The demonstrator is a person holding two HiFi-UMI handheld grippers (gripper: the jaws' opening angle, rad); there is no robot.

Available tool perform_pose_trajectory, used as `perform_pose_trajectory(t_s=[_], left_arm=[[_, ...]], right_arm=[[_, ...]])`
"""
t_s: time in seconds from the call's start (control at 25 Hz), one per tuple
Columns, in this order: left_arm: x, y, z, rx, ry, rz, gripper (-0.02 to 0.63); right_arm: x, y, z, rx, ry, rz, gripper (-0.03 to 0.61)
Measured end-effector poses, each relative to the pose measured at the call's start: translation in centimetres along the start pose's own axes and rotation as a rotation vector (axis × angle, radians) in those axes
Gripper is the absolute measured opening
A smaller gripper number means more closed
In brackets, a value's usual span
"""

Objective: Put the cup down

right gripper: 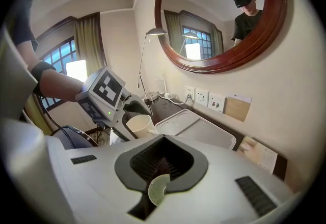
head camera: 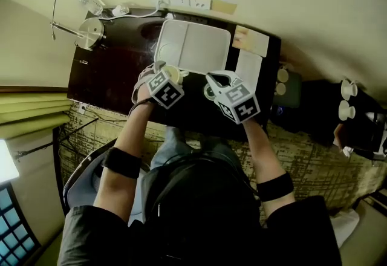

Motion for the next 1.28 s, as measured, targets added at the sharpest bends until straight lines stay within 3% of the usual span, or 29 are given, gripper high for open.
perform_pose_trajectory(t_s=[0.32,0.68,1.28], left_arm=[[2.3,2.0,0.6,-0.073,-0.022,-0.075,0.425],[5.6,2.9,0.7,-0.082,-0.073,-0.096,0.425],[7.3,2.3,1.1,-0.106,-0.077,-0.123,0.425]], right_arm=[[-1.4,0.1,1.1,-0.013,0.005,-0.028,0.000],[-2.2,0.7,2.4,0.011,0.007,-0.035,0.000],[-2.5,1.2,2.9,0.010,-0.008,-0.034,0.000]])
Point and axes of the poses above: the fingertips, and each gripper's own axes: x forward along the fingers, y to its right, z out of its underside, the point moved 1 cm from there along -x, backward along the fingers, and after that the axes turned 7 degrees about -y, right-handed, at the moved point
